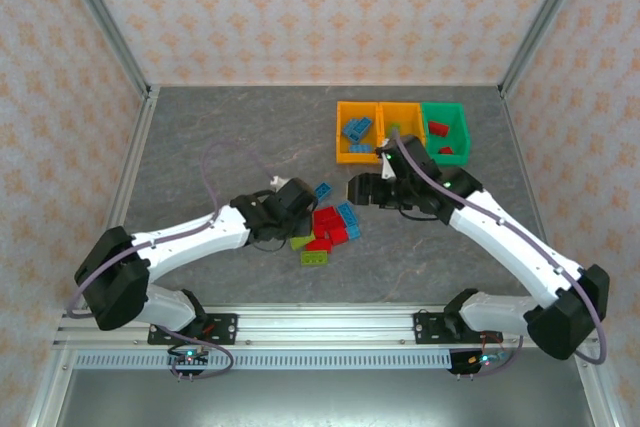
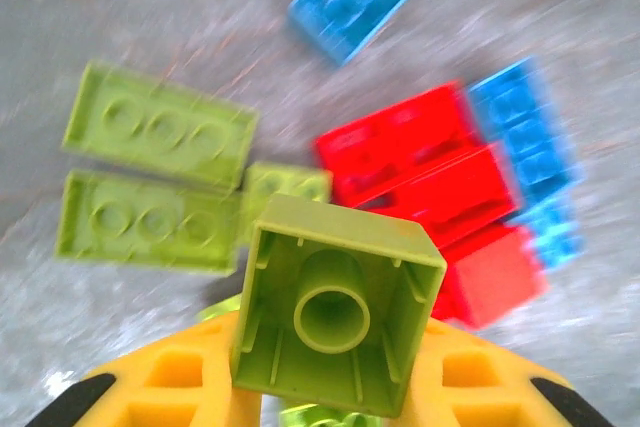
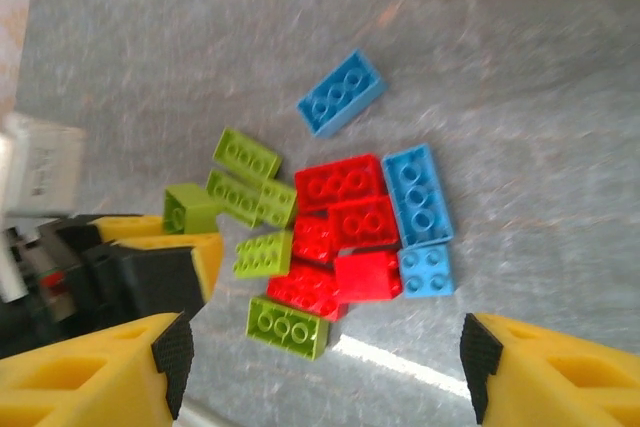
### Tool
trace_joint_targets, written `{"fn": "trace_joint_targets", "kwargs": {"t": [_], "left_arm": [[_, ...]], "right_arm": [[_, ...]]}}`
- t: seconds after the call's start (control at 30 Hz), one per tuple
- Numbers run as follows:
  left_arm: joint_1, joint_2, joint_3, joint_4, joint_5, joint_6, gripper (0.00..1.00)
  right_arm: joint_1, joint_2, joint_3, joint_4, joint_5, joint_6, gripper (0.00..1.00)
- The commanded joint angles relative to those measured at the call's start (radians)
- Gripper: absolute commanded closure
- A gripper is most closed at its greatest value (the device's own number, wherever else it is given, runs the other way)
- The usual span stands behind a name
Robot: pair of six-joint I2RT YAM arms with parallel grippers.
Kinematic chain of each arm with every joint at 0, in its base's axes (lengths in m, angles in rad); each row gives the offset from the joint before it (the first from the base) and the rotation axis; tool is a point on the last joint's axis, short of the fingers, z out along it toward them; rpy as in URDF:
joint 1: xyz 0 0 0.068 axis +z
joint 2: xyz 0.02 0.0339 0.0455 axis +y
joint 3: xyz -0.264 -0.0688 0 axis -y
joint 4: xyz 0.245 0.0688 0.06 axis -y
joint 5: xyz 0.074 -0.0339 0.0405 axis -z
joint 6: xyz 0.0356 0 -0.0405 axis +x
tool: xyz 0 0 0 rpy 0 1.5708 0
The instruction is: Sort the legos into containers by color
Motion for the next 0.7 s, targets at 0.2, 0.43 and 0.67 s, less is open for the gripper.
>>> {"fn": "trace_joint_targets", "kwargs": {"t": [0.2,0.43,0.67], "left_arm": [[-0.002,0.358,0.515,0.026,-0.109,0.287,0.73],[0.015,0.876,1.228,-0.123,-0.109,0.414,0.72],[0.046,1.233,1.803,-0.208,-0.076,0.413,0.48]], "right_arm": [[-0.001,-0.227,-0.069,-0.005,0.425,0.17,0.27],[0.0,-0.355,-0.124,-0.045,0.48,0.212,0.28],[0.0,-0.433,-0.133,-0.098,0.509,0.211,0.27]]}}
